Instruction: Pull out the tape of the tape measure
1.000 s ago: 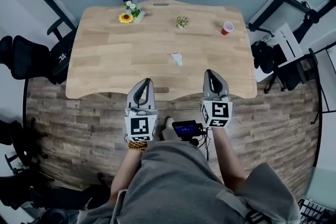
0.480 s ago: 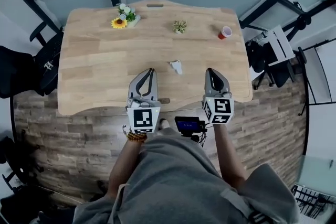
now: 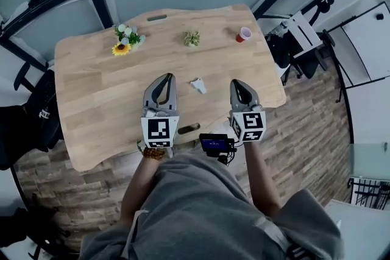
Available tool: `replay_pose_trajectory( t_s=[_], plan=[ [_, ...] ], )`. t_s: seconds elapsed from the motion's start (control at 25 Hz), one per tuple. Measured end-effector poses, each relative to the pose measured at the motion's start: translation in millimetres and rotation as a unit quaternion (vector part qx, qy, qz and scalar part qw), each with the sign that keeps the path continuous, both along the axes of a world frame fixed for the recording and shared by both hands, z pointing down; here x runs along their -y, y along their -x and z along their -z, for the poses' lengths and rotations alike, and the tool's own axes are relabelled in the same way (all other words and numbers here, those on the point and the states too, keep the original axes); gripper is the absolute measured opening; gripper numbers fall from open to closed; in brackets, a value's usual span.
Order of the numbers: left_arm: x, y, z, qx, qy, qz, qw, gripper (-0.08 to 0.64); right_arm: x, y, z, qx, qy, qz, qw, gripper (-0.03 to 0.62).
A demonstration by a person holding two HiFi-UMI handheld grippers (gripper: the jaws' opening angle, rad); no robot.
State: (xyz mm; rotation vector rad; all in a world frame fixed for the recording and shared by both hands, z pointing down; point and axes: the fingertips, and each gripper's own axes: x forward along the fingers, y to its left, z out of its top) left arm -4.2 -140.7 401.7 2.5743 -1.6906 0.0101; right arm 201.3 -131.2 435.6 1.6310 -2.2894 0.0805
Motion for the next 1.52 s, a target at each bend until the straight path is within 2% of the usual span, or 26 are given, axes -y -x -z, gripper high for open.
replay_pose_trajectory(
  t_s=[0.36,0.52,0.76,1.0,1.52],
  plan=[
    [33.0,-0.7,-13.9,0.004,0.006,-0.031,0.9995,0.015,24.5,-3.5,-55.6,-0.017,0.055,0.017,0.998,0.011],
    [37.1,-4.7,-16.9,0.017,0.003,-0.050,0.9986,0.015,30.0,0.2,-89.6,-0.011,0.084,0.025,0.996,0.011],
    [39.5,-12.6,-31.9,0.036,0.015,-0.075,0.9964,0.015,33.4,3.9,-153.0,-0.025,0.151,0.056,0.987,0.011],
    [42.1,-2.6,-47.1,0.048,0.035,-0.063,0.9963,0.015,41.2,8.6,-195.5,-0.022,0.187,0.069,0.980,0.012],
    [36.4,19.5,-68.7,0.065,0.061,-0.032,0.9955,0.015,41.0,22.3,-268.0,-0.040,0.260,0.101,0.959,0.067]
  ],
)
